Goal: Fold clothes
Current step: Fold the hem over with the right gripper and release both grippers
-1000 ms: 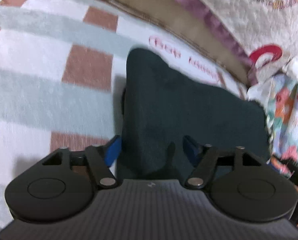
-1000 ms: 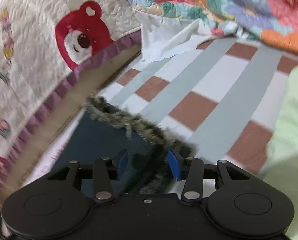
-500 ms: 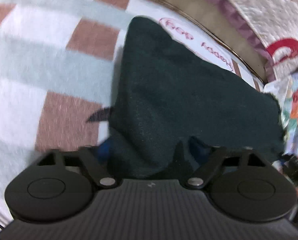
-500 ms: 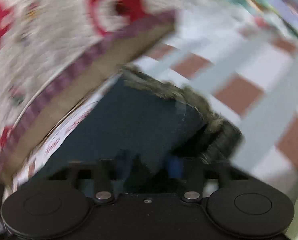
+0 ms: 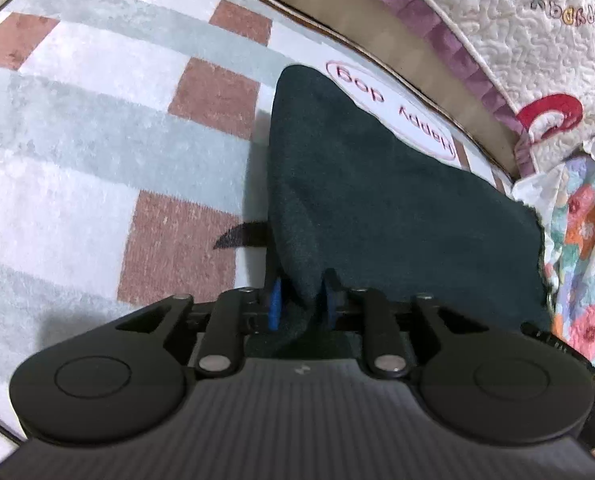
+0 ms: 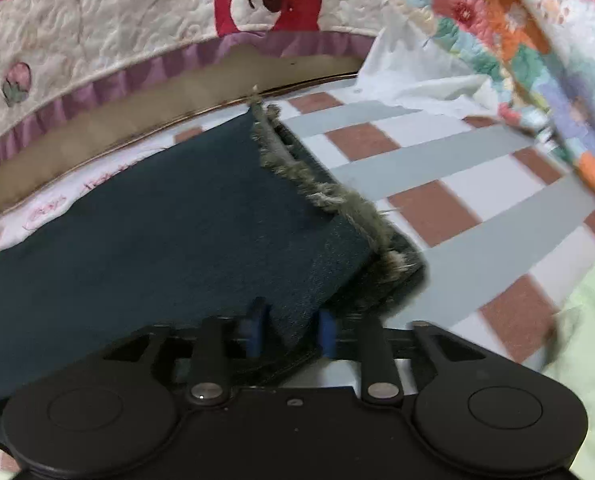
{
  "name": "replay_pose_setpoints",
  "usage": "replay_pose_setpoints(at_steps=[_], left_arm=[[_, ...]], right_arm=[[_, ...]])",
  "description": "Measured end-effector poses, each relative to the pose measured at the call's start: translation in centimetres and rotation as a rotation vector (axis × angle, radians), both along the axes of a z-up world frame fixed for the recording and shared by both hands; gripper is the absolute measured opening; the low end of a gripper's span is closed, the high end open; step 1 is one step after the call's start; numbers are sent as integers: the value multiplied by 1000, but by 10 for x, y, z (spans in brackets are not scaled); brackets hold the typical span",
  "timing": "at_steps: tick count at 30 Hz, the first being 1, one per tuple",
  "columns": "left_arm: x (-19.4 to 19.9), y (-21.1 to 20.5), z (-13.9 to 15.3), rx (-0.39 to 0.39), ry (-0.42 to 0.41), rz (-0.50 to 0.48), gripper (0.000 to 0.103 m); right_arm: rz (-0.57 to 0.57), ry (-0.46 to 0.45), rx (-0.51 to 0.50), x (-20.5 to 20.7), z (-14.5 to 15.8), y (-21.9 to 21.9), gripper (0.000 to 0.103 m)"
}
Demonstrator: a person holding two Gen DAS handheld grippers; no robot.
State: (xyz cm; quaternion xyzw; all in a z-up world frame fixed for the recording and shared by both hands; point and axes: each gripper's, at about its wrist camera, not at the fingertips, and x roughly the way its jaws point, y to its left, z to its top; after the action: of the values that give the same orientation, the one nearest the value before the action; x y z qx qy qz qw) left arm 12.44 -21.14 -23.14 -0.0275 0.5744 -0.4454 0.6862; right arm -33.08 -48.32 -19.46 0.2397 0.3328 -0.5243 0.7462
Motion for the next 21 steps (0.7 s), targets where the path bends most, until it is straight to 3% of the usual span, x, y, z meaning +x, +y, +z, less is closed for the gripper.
replay_pose_setpoints(at_steps=[3, 4, 6, 9, 11, 15, 18, 20, 21], left_arm=[[2, 1, -5, 1, 32, -11, 41], [3, 4, -7, -21, 67, -9, 45], [2, 2, -10, -79, 124, -8, 67], [-1, 0, -9, -94, 124, -15, 68], [-3, -2, -9, -83, 112, -18, 69], [-5, -6, -12, -35, 99, -28, 77], [-10, -9, -13, -28, 77, -39, 80], [-13, -11, -13, -32, 69, -51, 80], [-14, -11, -12, -40, 68, -50, 74]], right_arm=[[-33, 73, -127, -3, 17, 8, 54], [-35, 80, -170, -4, 24, 11, 46], [73, -59, -167, 0, 37, 16, 43], [274, -130, -137, 37, 31, 25, 42], [389, -161, -58, 62, 18, 30, 41], [609, -6, -28, 101, -12, 53, 37], [697, 105, -11, 102, -34, 70, 38], [737, 120, -32, 97, -34, 76, 38], [745, 119, -22, 95, -33, 75, 39]])
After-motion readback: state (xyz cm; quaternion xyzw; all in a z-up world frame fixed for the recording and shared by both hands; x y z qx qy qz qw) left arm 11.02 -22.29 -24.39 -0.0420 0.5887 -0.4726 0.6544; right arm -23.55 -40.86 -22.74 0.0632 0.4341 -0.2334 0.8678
